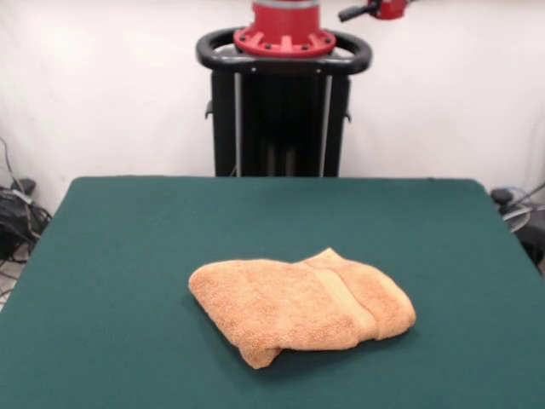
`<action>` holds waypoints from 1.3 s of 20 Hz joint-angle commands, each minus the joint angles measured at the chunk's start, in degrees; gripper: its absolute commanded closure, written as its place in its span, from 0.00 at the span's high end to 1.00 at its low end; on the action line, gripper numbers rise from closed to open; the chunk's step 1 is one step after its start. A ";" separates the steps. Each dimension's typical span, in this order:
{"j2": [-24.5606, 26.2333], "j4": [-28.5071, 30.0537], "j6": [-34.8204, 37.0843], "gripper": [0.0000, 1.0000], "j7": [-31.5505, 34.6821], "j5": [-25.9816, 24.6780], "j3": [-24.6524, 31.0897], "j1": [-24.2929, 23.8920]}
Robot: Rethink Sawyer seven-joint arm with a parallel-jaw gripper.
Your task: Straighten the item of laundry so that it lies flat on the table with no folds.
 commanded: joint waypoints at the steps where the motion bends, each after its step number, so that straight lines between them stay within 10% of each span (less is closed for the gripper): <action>1: -8.15 3.10 -10.40 1.00 4.23 -5.29 3.53 -1.90; 26: -4.46 -22.20 14.90 1.00 8.73 -1.84 8.75 -3.72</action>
